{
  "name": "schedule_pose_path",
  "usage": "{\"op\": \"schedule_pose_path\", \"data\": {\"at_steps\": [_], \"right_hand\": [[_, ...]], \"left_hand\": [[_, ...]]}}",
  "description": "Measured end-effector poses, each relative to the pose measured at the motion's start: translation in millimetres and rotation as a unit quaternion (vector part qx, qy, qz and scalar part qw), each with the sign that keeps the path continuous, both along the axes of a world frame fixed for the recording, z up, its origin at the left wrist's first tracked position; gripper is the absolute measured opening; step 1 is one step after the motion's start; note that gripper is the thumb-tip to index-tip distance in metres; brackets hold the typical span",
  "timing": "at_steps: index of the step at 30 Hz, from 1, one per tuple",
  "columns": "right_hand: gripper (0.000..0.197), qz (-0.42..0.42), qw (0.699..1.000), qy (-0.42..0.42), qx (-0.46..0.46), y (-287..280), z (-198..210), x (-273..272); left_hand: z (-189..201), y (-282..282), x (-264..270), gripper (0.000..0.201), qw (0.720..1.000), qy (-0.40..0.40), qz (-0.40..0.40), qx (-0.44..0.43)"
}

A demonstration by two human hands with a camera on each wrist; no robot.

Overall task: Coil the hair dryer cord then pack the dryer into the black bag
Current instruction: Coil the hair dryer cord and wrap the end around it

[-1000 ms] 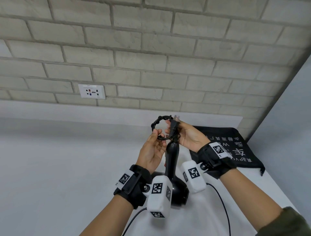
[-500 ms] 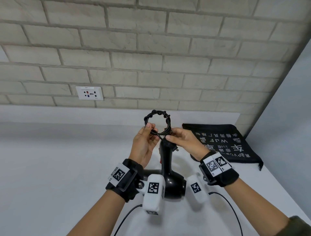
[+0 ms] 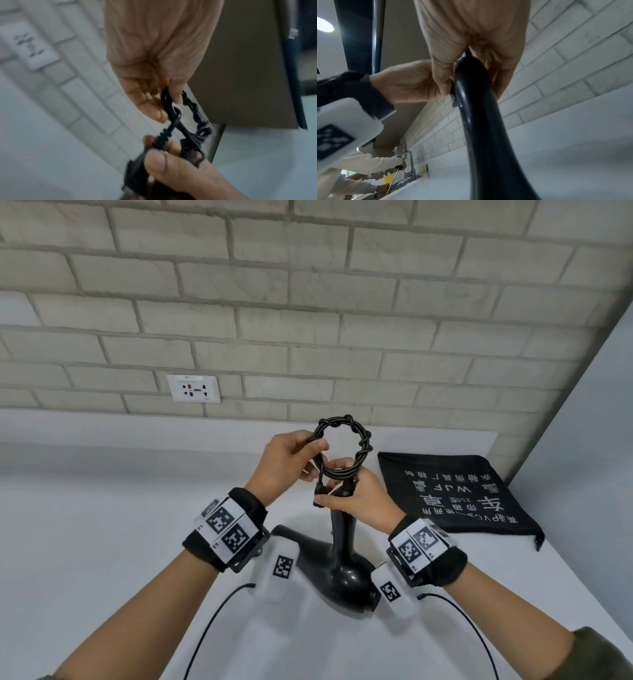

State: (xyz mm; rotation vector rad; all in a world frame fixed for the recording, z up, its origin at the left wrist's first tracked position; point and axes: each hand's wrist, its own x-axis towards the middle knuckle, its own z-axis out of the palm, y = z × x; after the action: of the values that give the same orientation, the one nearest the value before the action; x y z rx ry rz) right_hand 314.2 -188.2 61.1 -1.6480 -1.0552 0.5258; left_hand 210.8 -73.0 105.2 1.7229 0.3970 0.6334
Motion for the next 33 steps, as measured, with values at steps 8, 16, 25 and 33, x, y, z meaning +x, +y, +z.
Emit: {"op": "schedule_pose_path", "data": {"at_steps": [8, 16, 25, 33], "right_hand": [[0.04, -0.1, 0.993, 0.065, 0.012, 11, -7, 3], [0.055, -0.037, 0.974, 0.22, 0.043, 6, 6, 20], [0.023, -0.007, 0.971, 0.223, 0.086, 5, 15, 27], [0.037, 0.059, 0.954, 0.285, 0.075, 4, 22, 41]], "left_hand": [[4, -4, -4, 0.015, 0.986, 0.001, 0.06, 0.158], [-23, -9, 4, 0.017, 0.98, -0.037, 0.16, 0.108], [-24, -9, 12, 0.023, 0.99, -0.012, 0.135, 0.045], [-28, -7, 9, 0.021, 0.988, -0.014, 0.058, -0.141]]}}
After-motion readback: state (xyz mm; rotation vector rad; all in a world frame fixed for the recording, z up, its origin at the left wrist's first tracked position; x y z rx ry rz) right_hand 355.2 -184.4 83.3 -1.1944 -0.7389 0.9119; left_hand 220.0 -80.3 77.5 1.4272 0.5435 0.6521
